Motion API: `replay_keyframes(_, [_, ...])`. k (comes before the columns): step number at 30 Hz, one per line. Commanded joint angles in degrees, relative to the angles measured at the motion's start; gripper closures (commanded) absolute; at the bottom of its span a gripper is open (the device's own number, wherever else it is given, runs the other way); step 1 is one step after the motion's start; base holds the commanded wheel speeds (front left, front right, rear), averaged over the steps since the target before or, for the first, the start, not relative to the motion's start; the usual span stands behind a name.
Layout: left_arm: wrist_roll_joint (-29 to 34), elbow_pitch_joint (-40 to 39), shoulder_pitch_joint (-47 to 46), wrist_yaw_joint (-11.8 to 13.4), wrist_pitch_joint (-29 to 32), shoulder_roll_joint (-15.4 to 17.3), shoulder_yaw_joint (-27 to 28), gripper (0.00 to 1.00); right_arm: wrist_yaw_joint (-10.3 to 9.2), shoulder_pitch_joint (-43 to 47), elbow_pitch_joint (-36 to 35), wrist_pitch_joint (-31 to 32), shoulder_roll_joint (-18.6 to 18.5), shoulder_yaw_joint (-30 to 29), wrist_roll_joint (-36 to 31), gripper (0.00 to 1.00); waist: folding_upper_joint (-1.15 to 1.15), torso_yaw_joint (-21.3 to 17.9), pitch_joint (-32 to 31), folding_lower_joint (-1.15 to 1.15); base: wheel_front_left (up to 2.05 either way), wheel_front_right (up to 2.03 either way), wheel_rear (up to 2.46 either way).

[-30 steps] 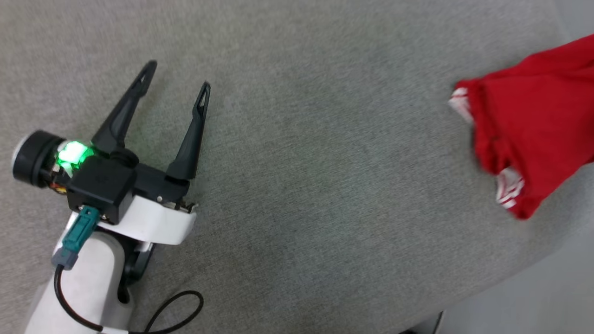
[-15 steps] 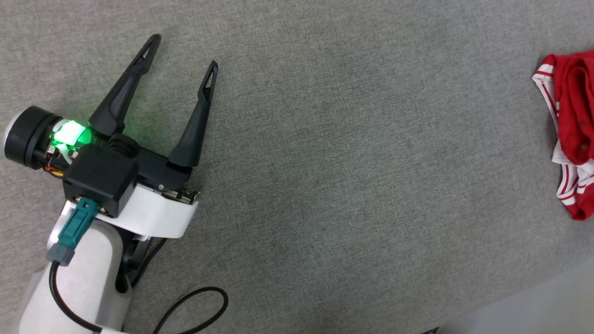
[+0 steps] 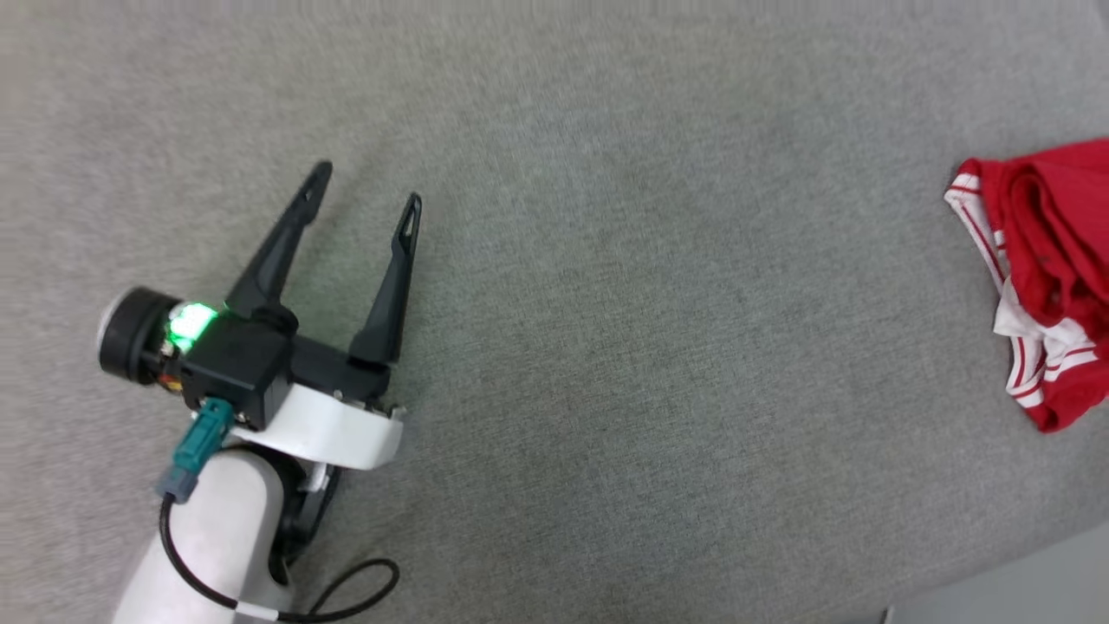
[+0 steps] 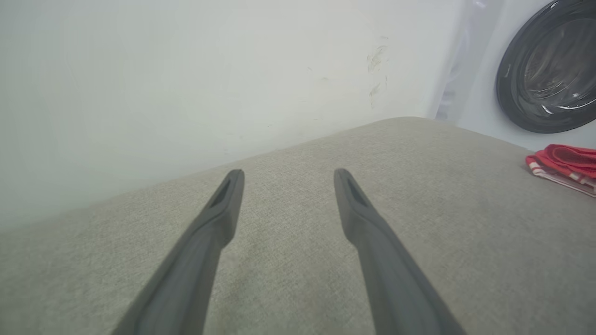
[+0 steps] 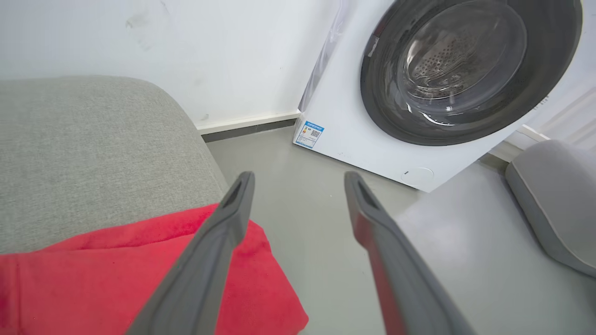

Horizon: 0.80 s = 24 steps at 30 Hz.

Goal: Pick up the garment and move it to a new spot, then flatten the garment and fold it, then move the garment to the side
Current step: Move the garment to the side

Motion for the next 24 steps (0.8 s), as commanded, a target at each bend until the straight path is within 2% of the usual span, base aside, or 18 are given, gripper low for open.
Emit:
replay_keyframes(1, [-0.59, 1.01, 1.68, 0.50, -0.64, -0.76, 0.00, 0.00, -0.06, 2.04, -1.09, -1.23, -0.06, 0.89, 0.53, 0.00, 0.00, 1.92, -4.80, 0.00, 0.00, 0.00, 0.00])
replay_keyframes(7, [-2.11, 4.34, 5.26, 2.11, -1.74, -2.70, 0.50, 0.00, -0.06, 8.31, -5.89, -4.63, 2.00, 3.29, 3.04, 0.00, 0.00, 3.86, -10.38, 0.00, 0.00, 0.00, 0.00])
replay_keyframes(11, [-3.12, 6.40, 7.70, 3.19, -2.32, -4.12, 1.01, 0.00, -0.06, 13.77, -10.88, -6.04, 4.94, 4.68, 4.57, 0.00, 0.00, 5.65, -14.05, 0.00, 0.00, 0.00, 0.00])
replay_keyframes(24, [-4.56, 11.54, 14.15, 4.54, -2.85, -6.41, 2.37, 0.00, -0.06, 29.61, -30.25, -2.04, 18.94, 9.16, 3.09, 0.00, 0.00, 11.93, -22.61, 0.00, 0.00, 0.00, 0.00])
